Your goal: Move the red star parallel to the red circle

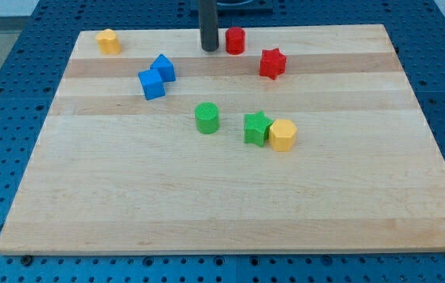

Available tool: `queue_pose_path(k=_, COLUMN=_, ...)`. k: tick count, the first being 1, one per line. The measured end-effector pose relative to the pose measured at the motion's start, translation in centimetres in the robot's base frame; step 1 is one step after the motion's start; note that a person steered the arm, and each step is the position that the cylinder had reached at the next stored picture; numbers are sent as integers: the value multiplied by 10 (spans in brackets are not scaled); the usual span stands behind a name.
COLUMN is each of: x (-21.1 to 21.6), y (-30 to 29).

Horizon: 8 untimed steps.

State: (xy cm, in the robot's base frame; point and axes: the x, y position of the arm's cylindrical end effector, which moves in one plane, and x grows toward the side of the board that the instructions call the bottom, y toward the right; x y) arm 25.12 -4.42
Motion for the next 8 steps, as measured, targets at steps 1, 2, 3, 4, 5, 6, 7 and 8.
queue_pose_path(k=1, x=31, y=13)
queue_pose_path(k=2, x=53, y=41)
queue_pose_path(k=3, x=55, y=81)
queue_pose_path(k=4, x=55, y=121)
queue_pose_path(k=5, x=55, y=155)
queue_pose_path(k=6, x=56, y=175)
queue_pose_path(k=7, x=71, y=186)
queue_pose_path(k=8, x=74, y=205)
